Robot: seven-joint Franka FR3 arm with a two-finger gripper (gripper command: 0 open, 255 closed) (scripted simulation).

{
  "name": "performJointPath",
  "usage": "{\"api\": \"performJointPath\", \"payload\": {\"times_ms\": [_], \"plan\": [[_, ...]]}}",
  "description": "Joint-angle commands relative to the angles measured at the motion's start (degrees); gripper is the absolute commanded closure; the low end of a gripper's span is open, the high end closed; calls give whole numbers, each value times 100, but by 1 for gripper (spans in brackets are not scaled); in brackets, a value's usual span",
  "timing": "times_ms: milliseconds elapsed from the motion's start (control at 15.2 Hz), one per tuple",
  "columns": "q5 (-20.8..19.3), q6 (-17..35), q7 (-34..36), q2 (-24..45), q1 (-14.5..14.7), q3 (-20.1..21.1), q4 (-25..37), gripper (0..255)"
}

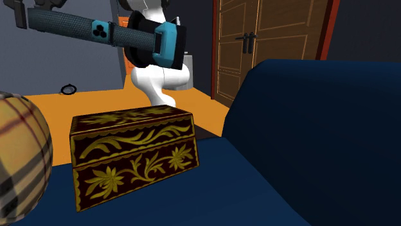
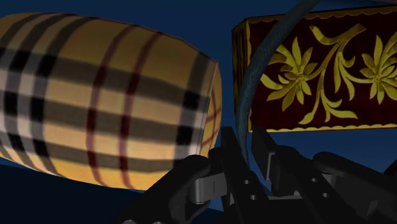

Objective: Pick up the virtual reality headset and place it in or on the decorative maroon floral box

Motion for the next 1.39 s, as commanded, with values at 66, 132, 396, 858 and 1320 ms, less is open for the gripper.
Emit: {"api": "performJointPath", "payload": {"times_ms": [66,132,396,858,1320], "plan": [[-36,239,57,-83,-16,-10,-314,255],[-47,312,73,-99,-21,-15,-404,255],[-86,608,133,-152,-38,-41,-754,255],[-120,860,180,-180,-52,-68,-1036,255],[-119,861,177,-177,-52,-71,-1034,0]]}}
